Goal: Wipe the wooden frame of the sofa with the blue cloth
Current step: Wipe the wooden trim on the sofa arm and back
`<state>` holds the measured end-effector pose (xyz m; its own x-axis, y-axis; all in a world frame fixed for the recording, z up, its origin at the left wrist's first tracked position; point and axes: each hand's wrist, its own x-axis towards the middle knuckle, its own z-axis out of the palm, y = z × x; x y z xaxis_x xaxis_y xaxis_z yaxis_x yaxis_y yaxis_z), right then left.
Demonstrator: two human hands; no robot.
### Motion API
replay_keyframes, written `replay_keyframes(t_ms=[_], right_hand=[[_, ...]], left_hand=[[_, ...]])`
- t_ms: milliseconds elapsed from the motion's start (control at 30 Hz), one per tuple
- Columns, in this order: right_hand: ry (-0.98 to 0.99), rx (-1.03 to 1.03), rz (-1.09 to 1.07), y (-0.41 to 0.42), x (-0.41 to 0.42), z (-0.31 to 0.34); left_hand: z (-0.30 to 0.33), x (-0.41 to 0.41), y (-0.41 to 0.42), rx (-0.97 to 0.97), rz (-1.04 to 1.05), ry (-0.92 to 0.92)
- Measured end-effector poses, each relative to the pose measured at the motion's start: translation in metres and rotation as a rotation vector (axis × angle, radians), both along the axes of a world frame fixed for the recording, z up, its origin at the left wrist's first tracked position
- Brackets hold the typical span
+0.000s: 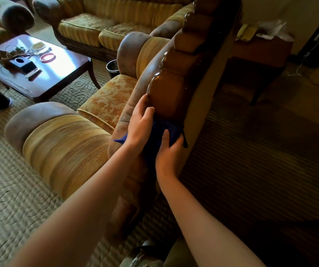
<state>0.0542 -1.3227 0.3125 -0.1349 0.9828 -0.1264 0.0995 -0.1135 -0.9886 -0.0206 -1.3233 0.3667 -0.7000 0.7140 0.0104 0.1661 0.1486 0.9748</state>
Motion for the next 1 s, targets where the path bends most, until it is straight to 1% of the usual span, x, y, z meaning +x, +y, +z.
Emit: replay_keyframes(t_ms=[67, 133, 300, 333, 400, 500, 633, 700, 833, 933, 1000], right_hand=[[0.079, 0.000, -0.045, 0.015, -0.009, 0.003], [0.118, -0.002, -0.059, 0.023, -0.011, 0.004], [0.261, -0.097, 0.001, 0.032, 0.000, 0.003], [0.247, -0.059, 0.007, 0.038, 0.002, 0.009], [0.206, 0.108, 0.031, 0.055, 0.003, 0.028], [0.204, 0.326, 0.091, 0.093, -0.006, 0.054], [0.262, 0.420, 0.078, 0.137, -0.023, 0.064], [0.312, 0.375, 0.056, 0.160, -0.029, 0.068], [0.411, 0.139, 0.030, 0.229, -0.040, 0.074], [0.475, 0.116, 0.065, 0.258, -0.044, 0.062], [0.455, 0.106, 0.090, 0.258, -0.046, 0.042]], left_hand=[[0.002, 0.000, 0.008, 0.026, 0.015, -0.015], [0.004, 0.000, 0.014, 0.037, 0.033, -0.002], [0.007, -0.012, 0.031, 0.026, 0.058, 0.068], [0.009, -0.014, 0.036, 0.023, 0.079, 0.096], [0.015, -0.016, 0.049, 0.032, 0.123, 0.171], [0.028, -0.015, 0.075, 0.052, 0.182, 0.236], [0.040, -0.027, 0.107, 0.035, 0.255, 0.269], [0.048, -0.031, 0.121, 0.012, 0.256, 0.285], [0.051, -0.025, 0.136, -0.097, 0.297, 0.413], [0.048, -0.025, 0.134, -0.095, 0.324, 0.421], [0.049, -0.025, 0.134, -0.113, 0.339, 0.422]])
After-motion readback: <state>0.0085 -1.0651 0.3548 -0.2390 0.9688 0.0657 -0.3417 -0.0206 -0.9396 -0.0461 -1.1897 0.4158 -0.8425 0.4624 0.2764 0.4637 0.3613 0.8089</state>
